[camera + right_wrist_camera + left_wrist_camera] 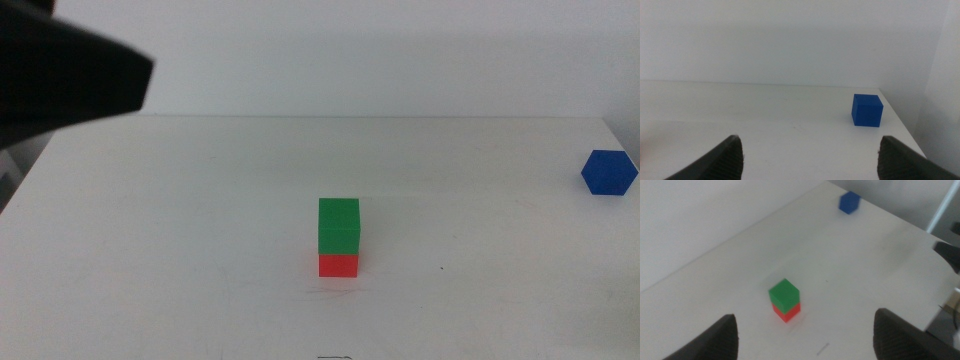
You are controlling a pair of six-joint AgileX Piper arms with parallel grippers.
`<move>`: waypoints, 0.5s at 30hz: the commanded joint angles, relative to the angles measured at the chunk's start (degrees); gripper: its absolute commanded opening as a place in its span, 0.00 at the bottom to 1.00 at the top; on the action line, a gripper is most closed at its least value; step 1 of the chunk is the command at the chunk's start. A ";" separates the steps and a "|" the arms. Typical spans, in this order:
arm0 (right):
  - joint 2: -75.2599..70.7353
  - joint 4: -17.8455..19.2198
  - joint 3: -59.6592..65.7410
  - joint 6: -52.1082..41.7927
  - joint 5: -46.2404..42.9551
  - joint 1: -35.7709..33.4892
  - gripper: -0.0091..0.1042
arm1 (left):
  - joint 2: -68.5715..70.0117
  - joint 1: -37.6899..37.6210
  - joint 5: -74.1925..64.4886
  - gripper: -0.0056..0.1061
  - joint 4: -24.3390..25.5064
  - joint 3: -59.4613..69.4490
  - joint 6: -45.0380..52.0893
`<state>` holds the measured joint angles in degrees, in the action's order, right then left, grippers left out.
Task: Stack red cubes first, then green, then blue cubes in a specific spot.
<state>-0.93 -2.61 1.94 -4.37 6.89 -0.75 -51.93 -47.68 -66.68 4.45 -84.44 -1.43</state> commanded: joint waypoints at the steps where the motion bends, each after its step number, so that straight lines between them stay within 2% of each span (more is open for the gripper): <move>1: -0.93 0.51 -1.31 -0.46 -4.50 -0.10 0.91 | 1.17 -0.11 1.98 0.86 -2.27 -1.27 1.43; 11: -0.93 0.51 -1.31 -0.46 -4.50 -0.10 0.91 | 1.02 -0.16 5.93 0.86 -1.79 -1.35 3.44; 15: -0.93 0.51 -1.31 -0.46 -4.50 -0.10 0.91 | -2.15 -0.16 8.84 0.86 -8.72 -1.46 3.82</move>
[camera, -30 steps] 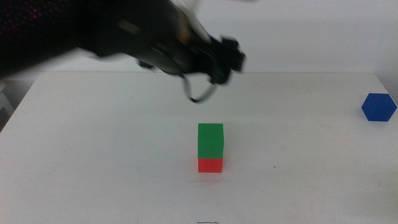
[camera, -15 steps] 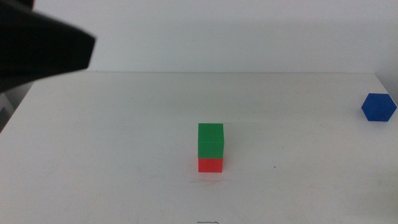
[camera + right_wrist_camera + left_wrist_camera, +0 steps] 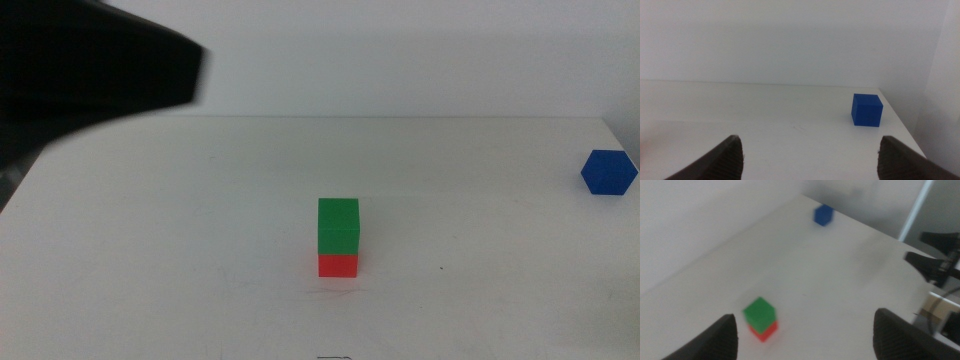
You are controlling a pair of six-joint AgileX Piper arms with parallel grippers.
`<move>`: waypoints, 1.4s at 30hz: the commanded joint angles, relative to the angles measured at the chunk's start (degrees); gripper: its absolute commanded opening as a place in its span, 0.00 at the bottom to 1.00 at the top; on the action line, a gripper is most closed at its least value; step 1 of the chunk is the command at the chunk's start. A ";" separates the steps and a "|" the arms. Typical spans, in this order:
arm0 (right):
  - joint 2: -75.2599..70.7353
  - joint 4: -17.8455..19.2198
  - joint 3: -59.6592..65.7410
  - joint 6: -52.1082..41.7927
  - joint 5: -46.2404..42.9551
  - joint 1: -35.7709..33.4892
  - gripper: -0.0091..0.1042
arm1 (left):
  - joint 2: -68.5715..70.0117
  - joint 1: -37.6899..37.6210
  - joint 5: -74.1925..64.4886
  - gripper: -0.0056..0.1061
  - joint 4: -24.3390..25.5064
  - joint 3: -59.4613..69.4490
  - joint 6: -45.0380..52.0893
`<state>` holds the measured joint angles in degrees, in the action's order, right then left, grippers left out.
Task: Stack red cubes first, then green, then blue cubes in a specific spot.
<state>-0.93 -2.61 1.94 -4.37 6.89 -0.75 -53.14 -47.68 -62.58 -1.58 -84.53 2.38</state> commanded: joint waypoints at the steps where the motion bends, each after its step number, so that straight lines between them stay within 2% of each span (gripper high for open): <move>1: -0.93 0.51 -1.31 -0.46 -4.50 -0.10 0.91 | -1.70 -0.16 4.74 0.86 -4.36 -1.37 0.76; 4: -0.93 0.51 -1.31 -0.46 -4.50 -0.10 0.91 | -2.92 -0.16 5.05 0.86 -7.94 -1.37 2.24; 14: -0.93 0.51 -1.31 -0.46 -4.50 -0.10 0.91 | -3.05 -0.16 4.94 0.86 -13.07 -1.37 2.24; 26: -0.93 0.51 -1.31 -0.46 -4.50 -0.10 0.91 | -4.42 -0.16 4.73 0.86 -10.70 -1.37 2.75; 32: -0.93 0.51 -1.31 -0.46 -4.50 -0.10 0.91 | -4.75 -0.10 4.72 0.86 -5.96 -1.93 2.70; 42: -0.93 0.51 -1.31 -0.46 -4.50 -0.10 0.91 | -8.48 -0.10 6.69 0.86 -9.36 -2.11 2.70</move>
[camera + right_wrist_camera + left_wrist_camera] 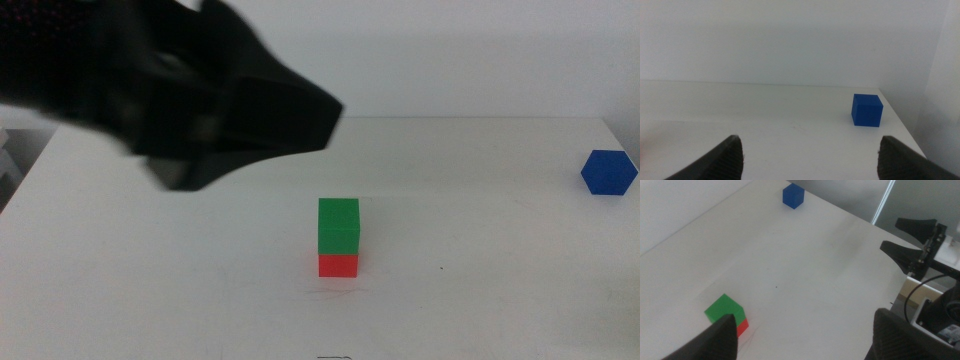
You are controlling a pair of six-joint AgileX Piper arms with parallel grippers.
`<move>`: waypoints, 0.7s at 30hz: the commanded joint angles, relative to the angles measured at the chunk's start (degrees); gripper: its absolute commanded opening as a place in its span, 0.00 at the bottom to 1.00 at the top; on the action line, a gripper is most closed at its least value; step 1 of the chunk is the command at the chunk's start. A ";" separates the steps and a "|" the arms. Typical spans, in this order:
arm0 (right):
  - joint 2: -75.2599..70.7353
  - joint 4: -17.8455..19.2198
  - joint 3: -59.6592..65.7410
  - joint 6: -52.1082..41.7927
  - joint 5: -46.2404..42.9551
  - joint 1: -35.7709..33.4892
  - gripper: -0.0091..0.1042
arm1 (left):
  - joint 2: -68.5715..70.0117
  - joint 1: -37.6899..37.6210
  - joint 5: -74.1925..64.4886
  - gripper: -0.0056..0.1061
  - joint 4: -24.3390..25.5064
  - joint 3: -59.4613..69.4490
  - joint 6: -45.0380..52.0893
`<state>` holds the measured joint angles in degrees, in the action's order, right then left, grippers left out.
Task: Stack red cubes first, then green, then blue cubes in a specific spot.
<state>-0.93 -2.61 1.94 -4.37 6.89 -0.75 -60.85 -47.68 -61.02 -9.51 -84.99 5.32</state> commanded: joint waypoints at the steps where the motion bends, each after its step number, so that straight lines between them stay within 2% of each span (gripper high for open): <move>1: -0.93 0.51 -1.31 -0.46 -4.50 -0.10 0.91 | -1.67 -0.10 5.60 0.86 -1.78 -1.64 -0.25; 7: -0.93 0.51 -1.31 -0.46 -4.50 -0.10 0.91 | -8.69 -0.10 10.36 0.86 -3.20 -1.64 -0.25; 11: -0.93 0.51 -1.31 -0.46 -4.50 -0.10 0.91 | -12.02 -0.10 12.29 0.86 -6.23 -1.64 0.68; 17: -0.93 0.51 -1.31 -0.46 -4.50 -0.10 0.91 | -12.66 2.98 12.32 0.86 -12.96 -1.64 8.24; 21: -0.93 0.51 -1.31 -0.46 -4.50 -0.10 0.91 | -10.19 6.02 10.48 0.86 -13.96 -1.64 12.02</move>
<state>-0.93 -2.61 1.94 -4.37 6.89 -0.75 -73.98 -42.87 -52.90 -21.26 -84.99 16.18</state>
